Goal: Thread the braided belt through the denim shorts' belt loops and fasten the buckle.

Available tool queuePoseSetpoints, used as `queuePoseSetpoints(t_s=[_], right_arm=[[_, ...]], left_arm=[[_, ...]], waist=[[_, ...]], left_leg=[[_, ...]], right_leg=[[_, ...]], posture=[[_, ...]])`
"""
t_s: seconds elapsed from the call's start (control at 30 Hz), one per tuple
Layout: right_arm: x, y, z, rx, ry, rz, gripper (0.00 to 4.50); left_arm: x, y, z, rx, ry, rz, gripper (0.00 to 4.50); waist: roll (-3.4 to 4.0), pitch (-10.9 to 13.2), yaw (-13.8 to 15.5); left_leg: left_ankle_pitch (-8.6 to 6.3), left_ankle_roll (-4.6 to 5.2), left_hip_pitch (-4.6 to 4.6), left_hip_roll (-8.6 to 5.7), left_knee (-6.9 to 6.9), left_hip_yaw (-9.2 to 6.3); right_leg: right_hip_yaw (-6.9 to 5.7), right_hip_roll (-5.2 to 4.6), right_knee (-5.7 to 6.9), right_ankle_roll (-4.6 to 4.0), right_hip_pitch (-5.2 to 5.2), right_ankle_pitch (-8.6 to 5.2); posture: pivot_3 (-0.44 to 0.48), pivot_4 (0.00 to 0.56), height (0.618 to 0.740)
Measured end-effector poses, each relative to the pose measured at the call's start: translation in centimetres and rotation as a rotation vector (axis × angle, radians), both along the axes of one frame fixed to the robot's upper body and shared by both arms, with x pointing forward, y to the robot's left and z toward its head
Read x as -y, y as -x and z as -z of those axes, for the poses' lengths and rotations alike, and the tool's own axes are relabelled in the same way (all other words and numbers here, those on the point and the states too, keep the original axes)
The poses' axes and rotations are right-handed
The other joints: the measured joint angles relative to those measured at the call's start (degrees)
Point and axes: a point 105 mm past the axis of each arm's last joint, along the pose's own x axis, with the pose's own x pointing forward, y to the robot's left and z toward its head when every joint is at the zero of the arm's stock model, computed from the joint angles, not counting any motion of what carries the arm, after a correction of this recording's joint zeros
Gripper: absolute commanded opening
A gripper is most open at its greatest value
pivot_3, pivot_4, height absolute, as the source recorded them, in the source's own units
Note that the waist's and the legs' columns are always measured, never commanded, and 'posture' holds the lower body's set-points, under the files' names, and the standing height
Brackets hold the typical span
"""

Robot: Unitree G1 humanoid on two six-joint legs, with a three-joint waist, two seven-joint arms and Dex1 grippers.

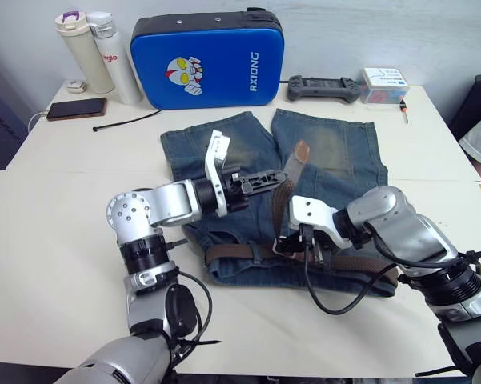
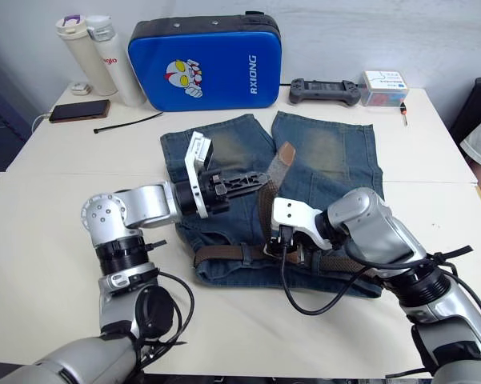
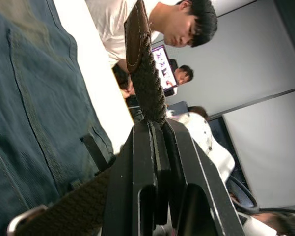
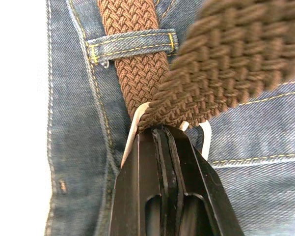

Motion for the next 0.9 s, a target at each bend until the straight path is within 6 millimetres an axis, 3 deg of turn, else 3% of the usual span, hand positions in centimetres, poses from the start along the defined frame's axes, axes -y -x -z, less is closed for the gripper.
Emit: queuePoseSetpoints(t_s=[0.27,0.43,0.63,0.77,0.9], right_arm=[[1.6,1.3,-0.1,-0.124,-0.041,0.083,0.03],[3.7,2.2,-1.7,-0.151,-0.080,0.178,0.03],[4.5,2.0,-3.6,-0.138,-0.167,0.254,0.03],[5.6,1.9,-3.2,-0.139,-0.148,0.304,0.03],[5.4,2.0,-2.8,-0.127,-0.132,0.283,0.03]], left_arm=[[1.0,0.8,1.0,-0.015,-0.037,0.036,0.00],[0.8,0.9,0.5,0.010,-0.040,0.046,0.00],[0.1,1.6,1.1,0.002,-0.040,0.072,0.00],[-0.4,1.8,1.7,-0.022,-0.043,0.066,0.00],[-0.8,2.0,2.3,-0.032,-0.074,0.059,0.00]], waist=[[-0.03,0.1,0.4],[-0.04,0.1,0.5],[-0.03,0.1,0.0],[-0.03,0.1,0.1],[-0.03,0.1,0.1]], left_leg=[[0.00,0.00,-0.08,0.00,-0.03,0.00],[0.00,0.00,-0.15,0.02,0.00,0.00],[0.01,0.01,-0.15,0.05,-0.01,0.03],[0.05,0.07,-0.36,0.04,0.07,0.02],[0.10,0.16,-0.46,0.04,0.09,0.05]], right_leg=[[-0.01,0.02,-0.07,0.00,-0.05,0.00],[-0.02,0.04,-0.04,0.00,-0.11,0.00],[0.02,0.08,0.03,-0.04,-0.20,-0.02],[0.03,0.07,0.07,-0.04,-0.38,-0.02],[0.08,0.07,0.13,-0.05,-0.53,-0.02]], posture=[[0.000,0.150,0.740],[0.000,0.150,0.740],[0.000,0.150,0.740],[0.000,0.150,0.740],[0.000,0.150,0.740]])
